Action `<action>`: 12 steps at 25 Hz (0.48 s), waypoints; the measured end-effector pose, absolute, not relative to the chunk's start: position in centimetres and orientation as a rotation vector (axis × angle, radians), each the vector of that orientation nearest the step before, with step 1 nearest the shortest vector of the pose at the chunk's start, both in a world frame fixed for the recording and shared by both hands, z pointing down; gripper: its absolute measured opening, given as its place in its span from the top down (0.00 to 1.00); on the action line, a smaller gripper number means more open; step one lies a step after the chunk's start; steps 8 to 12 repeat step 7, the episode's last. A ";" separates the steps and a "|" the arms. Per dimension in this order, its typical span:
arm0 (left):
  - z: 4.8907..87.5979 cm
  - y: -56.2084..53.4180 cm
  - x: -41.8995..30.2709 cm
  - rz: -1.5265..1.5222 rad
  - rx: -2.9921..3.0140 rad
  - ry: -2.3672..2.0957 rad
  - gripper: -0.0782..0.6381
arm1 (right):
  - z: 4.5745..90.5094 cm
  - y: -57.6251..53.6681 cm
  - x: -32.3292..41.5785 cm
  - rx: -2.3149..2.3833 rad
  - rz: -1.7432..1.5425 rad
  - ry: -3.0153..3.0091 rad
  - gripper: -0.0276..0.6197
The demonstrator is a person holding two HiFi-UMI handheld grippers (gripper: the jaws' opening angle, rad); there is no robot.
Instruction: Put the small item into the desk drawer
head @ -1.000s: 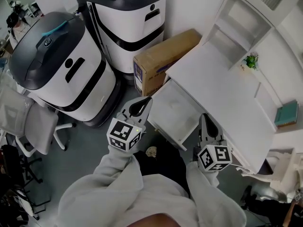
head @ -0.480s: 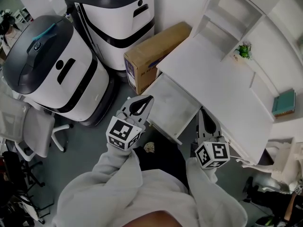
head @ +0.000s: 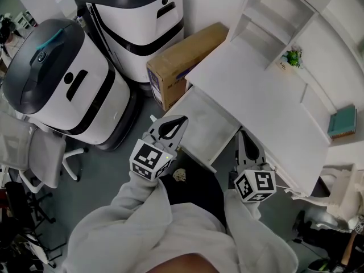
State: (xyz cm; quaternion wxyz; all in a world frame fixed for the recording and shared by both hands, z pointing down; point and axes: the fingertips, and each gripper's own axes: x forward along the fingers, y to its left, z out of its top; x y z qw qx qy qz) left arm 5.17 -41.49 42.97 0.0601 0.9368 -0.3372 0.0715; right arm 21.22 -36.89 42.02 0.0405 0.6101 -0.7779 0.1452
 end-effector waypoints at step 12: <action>43.5 -41.7 6.2 0.241 2.835 -1.017 0.87 | 42.5 -37.2 21.8 1.855 0.465 -2.388 0.90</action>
